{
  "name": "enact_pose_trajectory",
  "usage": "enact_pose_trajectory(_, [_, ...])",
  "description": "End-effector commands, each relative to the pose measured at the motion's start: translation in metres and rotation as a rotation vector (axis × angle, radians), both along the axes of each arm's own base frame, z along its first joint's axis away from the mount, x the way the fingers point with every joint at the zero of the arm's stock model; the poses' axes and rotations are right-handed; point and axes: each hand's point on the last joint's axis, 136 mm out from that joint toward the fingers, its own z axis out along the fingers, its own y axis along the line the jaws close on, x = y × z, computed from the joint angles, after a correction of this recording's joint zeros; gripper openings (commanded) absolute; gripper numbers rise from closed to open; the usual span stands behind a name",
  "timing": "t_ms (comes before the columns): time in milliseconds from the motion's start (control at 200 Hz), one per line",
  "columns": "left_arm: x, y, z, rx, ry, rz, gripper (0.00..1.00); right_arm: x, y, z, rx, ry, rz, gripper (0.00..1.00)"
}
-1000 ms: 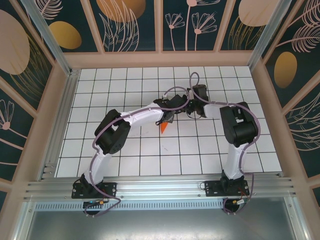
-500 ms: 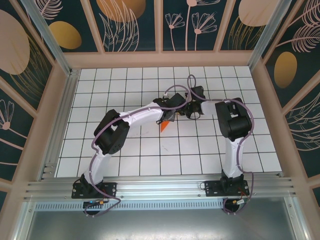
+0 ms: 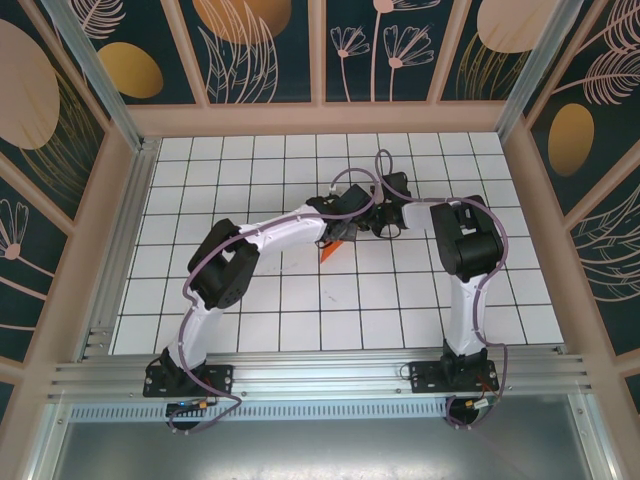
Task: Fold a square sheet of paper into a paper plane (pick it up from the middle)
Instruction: Fold the wing for the fifth time at the center of the table.
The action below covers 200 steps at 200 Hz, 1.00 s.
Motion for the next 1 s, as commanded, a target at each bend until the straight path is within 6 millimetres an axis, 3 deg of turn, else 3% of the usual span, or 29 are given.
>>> enact_pose_trajectory(0, [-0.005, 0.006, -0.010, 0.003, 0.019, 0.014, 0.29, -0.006, -0.002, -0.024, -0.020, 0.071, -0.014, 0.07])
enact_pose_trajectory(100, [-0.011, 0.012, -0.006, -0.015, 0.010, 0.005, 0.36, -0.006, -0.002, -0.024, -0.024, 0.074, -0.012, 0.07])
enact_pose_trajectory(235, [-0.020, 0.013, -0.005, -0.103, 0.015, -0.031, 0.37, -0.007, -0.003, -0.026, -0.029, 0.077, -0.010, 0.07])
enact_pose_trajectory(495, [-0.029, 0.022, -0.013, -0.090, 0.036, -0.044, 0.24, -0.006, -0.002, -0.027, -0.034, 0.081, -0.011, 0.07])
enact_pose_trajectory(690, [-0.032, 0.042, -0.030, 0.024, 0.049, -0.010, 0.12, -0.005, -0.003, -0.028, -0.039, 0.084, -0.015, 0.06])
enact_pose_trajectory(866, [-0.029, 0.057, -0.038, 0.136, 0.035, 0.023, 0.10, -0.004, -0.002, -0.028, -0.040, 0.086, -0.015, 0.07])
enact_pose_trajectory(996, [-0.030, 0.055, -0.043, 0.208, 0.024, 0.010, 0.10, -0.004, -0.001, -0.028, -0.035, 0.088, -0.013, 0.07])
